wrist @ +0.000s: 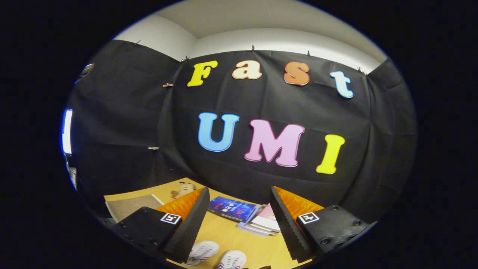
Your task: Open the storage box then place both shoes into the box .Put the left shoe in first, then the right shoe, with the right side of both shoes facing outward in a uniform manner.
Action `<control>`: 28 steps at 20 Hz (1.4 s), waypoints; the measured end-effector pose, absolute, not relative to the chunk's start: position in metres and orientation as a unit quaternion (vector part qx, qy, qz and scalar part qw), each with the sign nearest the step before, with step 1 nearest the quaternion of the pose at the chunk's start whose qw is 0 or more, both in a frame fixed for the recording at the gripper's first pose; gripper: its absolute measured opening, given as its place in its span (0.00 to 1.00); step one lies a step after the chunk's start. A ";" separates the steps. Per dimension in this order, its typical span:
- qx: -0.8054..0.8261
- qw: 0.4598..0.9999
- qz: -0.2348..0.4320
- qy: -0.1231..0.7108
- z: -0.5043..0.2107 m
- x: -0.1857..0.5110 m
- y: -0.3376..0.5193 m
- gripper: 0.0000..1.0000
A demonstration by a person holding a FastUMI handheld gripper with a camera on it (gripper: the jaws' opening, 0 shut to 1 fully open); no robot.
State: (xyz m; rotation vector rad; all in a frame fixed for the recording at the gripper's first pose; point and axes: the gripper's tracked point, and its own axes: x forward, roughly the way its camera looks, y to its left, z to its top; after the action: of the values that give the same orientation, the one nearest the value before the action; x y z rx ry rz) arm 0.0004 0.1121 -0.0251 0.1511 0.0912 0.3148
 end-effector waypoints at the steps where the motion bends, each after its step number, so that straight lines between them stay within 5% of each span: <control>1: 0.098 0.976 0.190 0.047 -0.024 -0.005 0.129 0.98; 12: 0.357 0.812 0.424 0.182 -0.087 -0.052 0.257 0.98; 28: 0.548 0.612 0.436 0.368 -0.224 -0.094 0.352 0.98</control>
State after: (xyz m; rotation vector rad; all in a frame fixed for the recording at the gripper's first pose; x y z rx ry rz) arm -0.0944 0.3525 -0.2241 1.2641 0.8497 1.0054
